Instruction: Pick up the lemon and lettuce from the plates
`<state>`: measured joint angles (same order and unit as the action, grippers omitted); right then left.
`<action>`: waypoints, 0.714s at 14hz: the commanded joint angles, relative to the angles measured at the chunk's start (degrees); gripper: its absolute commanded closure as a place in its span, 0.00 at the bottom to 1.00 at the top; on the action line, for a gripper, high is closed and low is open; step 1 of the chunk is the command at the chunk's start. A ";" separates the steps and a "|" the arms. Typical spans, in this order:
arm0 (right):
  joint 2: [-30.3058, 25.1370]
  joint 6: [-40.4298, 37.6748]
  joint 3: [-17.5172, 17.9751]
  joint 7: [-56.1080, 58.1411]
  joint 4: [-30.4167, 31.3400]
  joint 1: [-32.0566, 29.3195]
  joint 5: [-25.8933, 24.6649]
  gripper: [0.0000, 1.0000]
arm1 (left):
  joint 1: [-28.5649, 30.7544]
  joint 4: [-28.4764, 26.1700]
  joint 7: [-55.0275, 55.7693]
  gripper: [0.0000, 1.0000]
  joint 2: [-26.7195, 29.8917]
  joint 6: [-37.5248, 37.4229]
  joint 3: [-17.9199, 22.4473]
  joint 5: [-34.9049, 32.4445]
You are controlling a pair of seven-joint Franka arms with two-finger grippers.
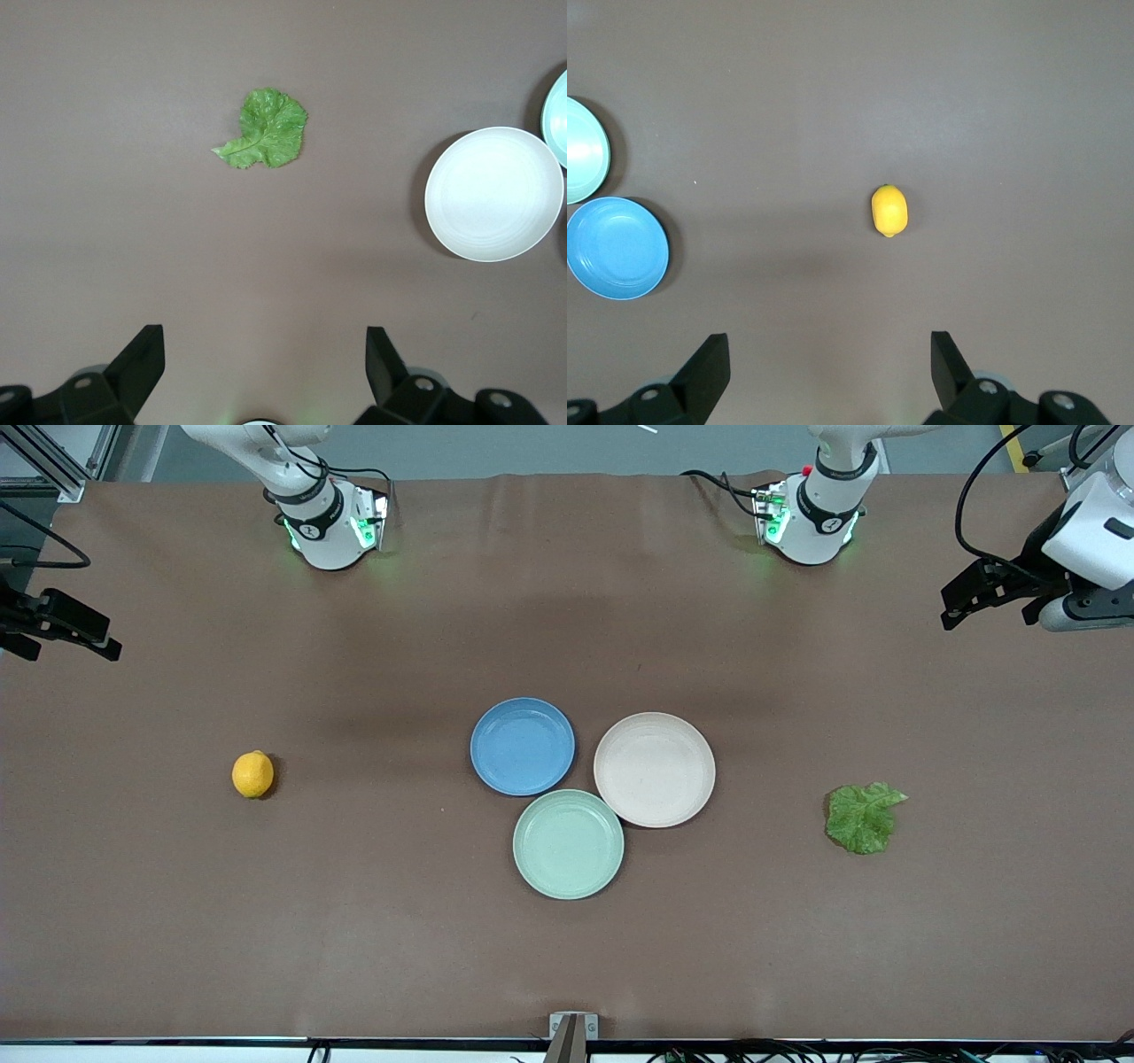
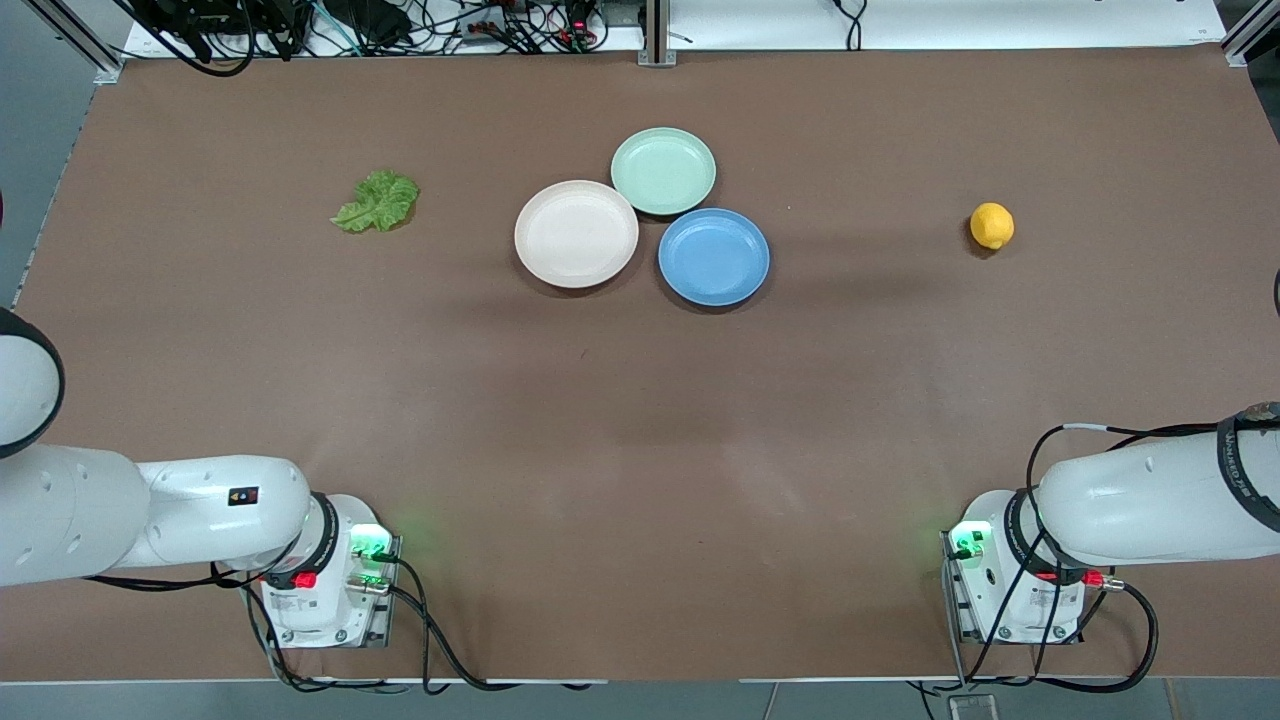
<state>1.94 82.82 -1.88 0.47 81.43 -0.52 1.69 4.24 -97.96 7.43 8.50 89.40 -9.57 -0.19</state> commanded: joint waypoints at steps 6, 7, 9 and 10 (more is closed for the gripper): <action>0.87 -0.37 0.03 -0.74 -2.68 -0.53 -0.72 0.00 | -0.10 1.89 -1.28 0.00 -1.28 0.52 0.60 0.98; 0.87 -0.37 0.03 -0.56 -2.68 -0.53 -0.72 0.00 | -0.28 2.16 -1.01 0.00 -1.55 0.52 0.43 0.80; 0.87 -0.37 0.03 -0.56 -2.68 -0.62 -0.72 0.00 | -0.02 2.51 -1.19 0.00 -1.81 0.52 0.43 0.54; 0.87 -0.37 0.03 -0.56 -2.68 -0.62 -0.72 0.00 | -0.02 2.69 -1.27 0.00 -1.99 0.52 0.43 0.71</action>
<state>2.12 82.89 -2.15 0.45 80.06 -0.64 1.54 4.27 -97.04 7.32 7.49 90.03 -9.42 -0.18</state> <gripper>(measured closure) 0.000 0.000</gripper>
